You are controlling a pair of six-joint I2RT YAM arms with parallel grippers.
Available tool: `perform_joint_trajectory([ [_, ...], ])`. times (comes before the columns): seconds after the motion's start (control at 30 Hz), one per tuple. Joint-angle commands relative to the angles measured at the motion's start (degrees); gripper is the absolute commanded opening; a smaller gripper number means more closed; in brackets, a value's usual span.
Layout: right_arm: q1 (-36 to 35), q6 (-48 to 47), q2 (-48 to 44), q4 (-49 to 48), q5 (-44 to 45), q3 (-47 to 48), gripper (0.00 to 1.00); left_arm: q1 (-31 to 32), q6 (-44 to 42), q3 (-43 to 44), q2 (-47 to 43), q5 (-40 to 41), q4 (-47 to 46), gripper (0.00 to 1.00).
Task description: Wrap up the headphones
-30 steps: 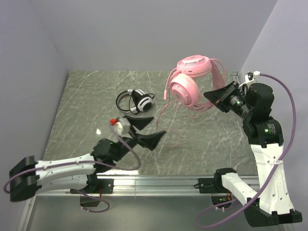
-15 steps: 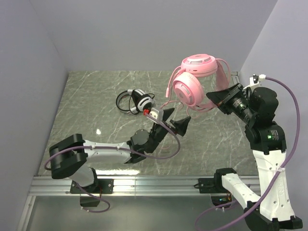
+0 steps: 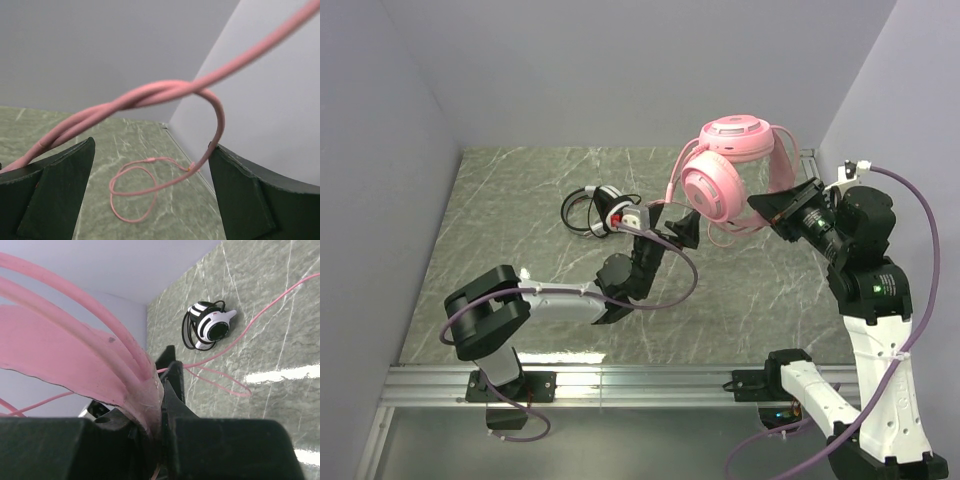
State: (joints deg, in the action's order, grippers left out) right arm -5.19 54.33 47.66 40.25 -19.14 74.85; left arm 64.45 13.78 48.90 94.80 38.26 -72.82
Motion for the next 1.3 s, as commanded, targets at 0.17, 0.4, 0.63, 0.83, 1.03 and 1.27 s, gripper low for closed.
perform_joint_trajectory([
  [0.17,0.4,3.2,-1.3,-7.9,-1.0,-1.5,0.0,-0.9,-6.2,3.2,1.8,-8.0,-22.5,0.99],
  [0.4,0.4,3.4,-1.4,-8.3,-0.5,-2.1,0.0,-1.3,-5.8,4.6,2.4,-9.3,-22.3,0.63],
  [0.63,0.4,4.5,-1.2,-9.9,-0.5,-4.2,0.0,-2.3,-5.5,3.1,-1.0,-11.5,-20.7,0.0],
  [0.83,0.9,4.0,6.7,-7.6,0.2,8.4,0.0,-0.8,0.7,-4.2,-2.1,-18.0,-20.2,0.0],
  [1.03,1.8,6.8,15.7,-5.2,-0.3,26.1,0.0,7.0,2.6,-11.5,4.1,-13.1,-24.3,0.0],
  [1.27,1.9,11.5,23.6,-2.1,-0.4,46.2,0.0,16.0,13.0,-19.7,16.6,-7.5,-34.0,0.0],
])
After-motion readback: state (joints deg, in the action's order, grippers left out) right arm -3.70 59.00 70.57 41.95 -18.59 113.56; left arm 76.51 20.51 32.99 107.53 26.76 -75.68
